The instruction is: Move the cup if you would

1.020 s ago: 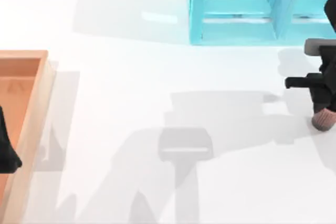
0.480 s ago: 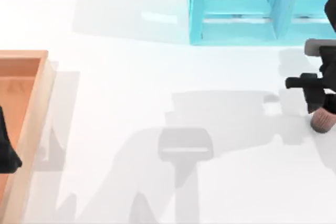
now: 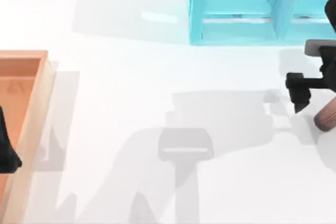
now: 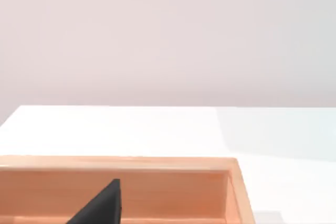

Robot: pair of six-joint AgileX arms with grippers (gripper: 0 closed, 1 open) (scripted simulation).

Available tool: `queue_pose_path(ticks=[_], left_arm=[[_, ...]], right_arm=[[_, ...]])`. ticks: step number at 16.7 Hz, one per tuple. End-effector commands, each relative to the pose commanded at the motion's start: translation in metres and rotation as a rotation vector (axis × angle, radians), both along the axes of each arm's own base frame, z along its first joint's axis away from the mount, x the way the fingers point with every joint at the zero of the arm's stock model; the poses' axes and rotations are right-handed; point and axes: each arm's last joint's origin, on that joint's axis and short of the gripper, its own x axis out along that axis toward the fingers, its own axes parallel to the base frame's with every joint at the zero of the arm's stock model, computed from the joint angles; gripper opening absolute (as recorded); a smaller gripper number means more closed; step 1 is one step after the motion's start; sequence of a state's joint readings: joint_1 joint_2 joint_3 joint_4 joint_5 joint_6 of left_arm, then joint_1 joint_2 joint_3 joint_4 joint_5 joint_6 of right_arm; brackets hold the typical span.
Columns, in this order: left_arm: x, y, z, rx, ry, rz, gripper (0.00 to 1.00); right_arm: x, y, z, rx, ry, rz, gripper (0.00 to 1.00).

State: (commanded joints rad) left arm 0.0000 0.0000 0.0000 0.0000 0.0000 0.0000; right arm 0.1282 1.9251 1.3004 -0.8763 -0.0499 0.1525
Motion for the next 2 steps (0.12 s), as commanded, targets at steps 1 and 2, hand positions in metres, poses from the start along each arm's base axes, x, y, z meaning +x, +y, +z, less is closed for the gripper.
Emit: queue_pose_path(ticks=[1,2], left_arm=[[0.0,0.0,0.0,0.0,0.0,0.0,1.0],[0.0,0.0,0.0,0.0,0.0,0.0,1.0]], right_arm=[[0.0,0.0,0.0,0.0,0.0,0.0,1.0],[0.0,0.0,0.0,0.0,0.0,0.0,1.0]])
